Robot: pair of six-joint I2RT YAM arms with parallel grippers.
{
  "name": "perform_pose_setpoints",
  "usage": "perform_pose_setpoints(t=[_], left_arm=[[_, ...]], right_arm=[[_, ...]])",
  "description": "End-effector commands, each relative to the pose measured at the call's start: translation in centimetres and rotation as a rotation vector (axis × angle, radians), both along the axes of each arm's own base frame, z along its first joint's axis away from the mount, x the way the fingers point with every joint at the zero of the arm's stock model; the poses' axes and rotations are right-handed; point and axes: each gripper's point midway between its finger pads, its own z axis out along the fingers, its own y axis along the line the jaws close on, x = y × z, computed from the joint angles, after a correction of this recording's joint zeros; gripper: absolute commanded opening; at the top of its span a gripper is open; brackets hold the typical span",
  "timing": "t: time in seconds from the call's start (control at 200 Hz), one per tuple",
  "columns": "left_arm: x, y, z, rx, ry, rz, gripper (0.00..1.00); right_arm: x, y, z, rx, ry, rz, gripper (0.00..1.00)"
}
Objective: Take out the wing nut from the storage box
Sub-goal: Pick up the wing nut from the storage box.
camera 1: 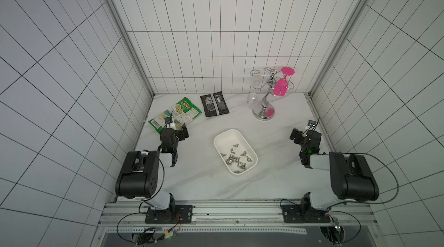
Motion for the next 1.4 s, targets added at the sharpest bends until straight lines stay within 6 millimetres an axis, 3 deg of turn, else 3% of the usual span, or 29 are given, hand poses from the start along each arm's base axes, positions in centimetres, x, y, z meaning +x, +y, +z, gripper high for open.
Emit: perform_pose_setpoints(t=[0.0,0.51,0.575,0.68,0.78,0.9,0.975,1.055,1.144,1.304,1.394], left_arm=[[0.4,0.0,1.0,0.003,-0.027,-0.003,0.98],[0.5,0.4,0.9,0.002,-0.022,0.026,0.98],[0.2,0.6,1.5,-0.003,-0.046,0.034,0.98],[0.3,1.5,3.5,-0.005,-0.026,0.091,0.99],[-0.1,2.3,6.4,0.066,0.084,0.278,0.98],[-0.4,0.6,11.1,0.211,0.123,0.397,0.98],[-1.0,0.6,13.4,0.143,0.073,0.532,0.98],[-0.3,-1.6,12.2,0.025,0.203,0.396,0.97],[-1.1,-4.2,11.9,-0.069,0.320,0.291,0.96],[-4.3,-8.3,12.4,-0.080,0.350,0.182,0.92],[-6.3,-9.4,10.9,-0.084,0.380,0.151,0.90]], right_arm=[[0.4,0.0,0.4,-0.008,-0.008,-0.005,0.99],[0.5,0.0,0.4,-0.008,-0.010,-0.004,0.99],[0.8,0.6,1.2,-0.018,0.034,0.025,0.99],[1.6,1.0,4.5,-0.025,0.095,0.041,0.99],[1.5,3.7,6.7,-0.048,0.124,0.103,0.99],[0.7,8.7,8.0,-0.112,0.206,0.209,0.99],[-0.4,12.5,8.2,-0.118,0.281,0.301,0.99],[-2.2,16.8,8.6,-0.079,0.341,0.414,0.94],[-4.9,21.0,8.8,-0.071,0.363,0.519,0.94],[-9.1,25.0,8.9,-0.110,0.426,0.592,0.90],[-11.2,27.2,8.5,-0.112,0.457,0.645,0.86]])
